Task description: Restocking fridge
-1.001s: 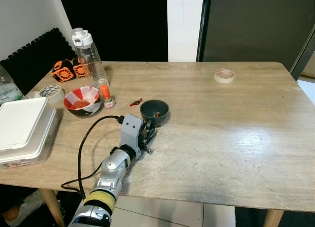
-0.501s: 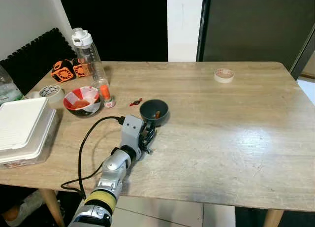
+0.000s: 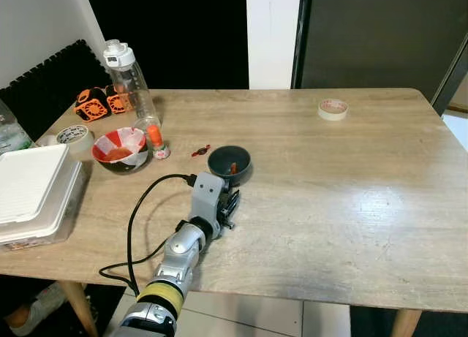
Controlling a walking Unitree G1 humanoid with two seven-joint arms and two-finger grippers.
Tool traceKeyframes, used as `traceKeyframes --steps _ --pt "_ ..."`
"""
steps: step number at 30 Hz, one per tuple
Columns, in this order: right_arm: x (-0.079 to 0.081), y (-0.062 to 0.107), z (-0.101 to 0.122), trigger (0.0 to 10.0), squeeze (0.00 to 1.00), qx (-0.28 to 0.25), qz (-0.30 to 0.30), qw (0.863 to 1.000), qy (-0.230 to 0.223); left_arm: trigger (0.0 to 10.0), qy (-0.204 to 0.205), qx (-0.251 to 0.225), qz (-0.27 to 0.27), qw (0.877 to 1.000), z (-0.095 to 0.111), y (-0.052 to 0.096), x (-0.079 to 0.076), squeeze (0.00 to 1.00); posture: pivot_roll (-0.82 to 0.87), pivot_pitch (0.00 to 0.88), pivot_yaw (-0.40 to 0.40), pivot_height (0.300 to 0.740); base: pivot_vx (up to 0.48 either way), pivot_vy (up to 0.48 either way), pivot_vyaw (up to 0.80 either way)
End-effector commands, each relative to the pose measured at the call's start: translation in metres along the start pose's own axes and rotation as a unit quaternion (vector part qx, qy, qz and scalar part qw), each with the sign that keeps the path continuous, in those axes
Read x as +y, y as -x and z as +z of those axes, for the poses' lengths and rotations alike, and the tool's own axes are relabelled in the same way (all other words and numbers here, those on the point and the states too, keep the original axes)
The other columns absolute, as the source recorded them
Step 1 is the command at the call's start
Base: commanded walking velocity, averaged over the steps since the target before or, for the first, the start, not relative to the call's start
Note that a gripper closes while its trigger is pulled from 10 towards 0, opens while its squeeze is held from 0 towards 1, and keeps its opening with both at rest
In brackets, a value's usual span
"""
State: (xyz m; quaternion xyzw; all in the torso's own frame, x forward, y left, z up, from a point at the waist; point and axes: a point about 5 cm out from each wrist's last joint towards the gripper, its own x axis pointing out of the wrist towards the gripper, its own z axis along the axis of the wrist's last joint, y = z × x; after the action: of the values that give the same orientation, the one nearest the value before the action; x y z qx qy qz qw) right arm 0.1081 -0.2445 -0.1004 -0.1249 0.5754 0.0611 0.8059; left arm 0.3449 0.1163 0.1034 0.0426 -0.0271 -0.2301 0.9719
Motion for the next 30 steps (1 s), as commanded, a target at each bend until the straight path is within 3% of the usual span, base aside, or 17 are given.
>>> traceKeyframes --steps 1,19,30 --pt "0.005 0.0 -0.004 10.0 0.0 0.003 0.003 1.0 -0.009 10.0 -0.002 0.002 -0.003 1.0 -0.001 -0.002 -0.005 0.0 -0.13 0.141 0.064 0.74 0.0 0.0 0.0" --pt "0.006 -0.001 -0.004 10.0 0.0 0.0 0.005 1.0 -0.011 10.0 -0.024 0.006 0.045 0.999 0.001 -0.004 0.003 0.0 -0.13 0.139 0.069 0.74 0.0 0.0 0.0" --pt "0.006 -0.001 -0.004 10.0 0.0 0.0 0.006 1.0 -0.011 10.0 0.004 -0.009 0.063 0.998 0.005 -0.012 -0.005 0.0 -0.13 0.139 0.069 0.74 0.0 0.0 0.0"
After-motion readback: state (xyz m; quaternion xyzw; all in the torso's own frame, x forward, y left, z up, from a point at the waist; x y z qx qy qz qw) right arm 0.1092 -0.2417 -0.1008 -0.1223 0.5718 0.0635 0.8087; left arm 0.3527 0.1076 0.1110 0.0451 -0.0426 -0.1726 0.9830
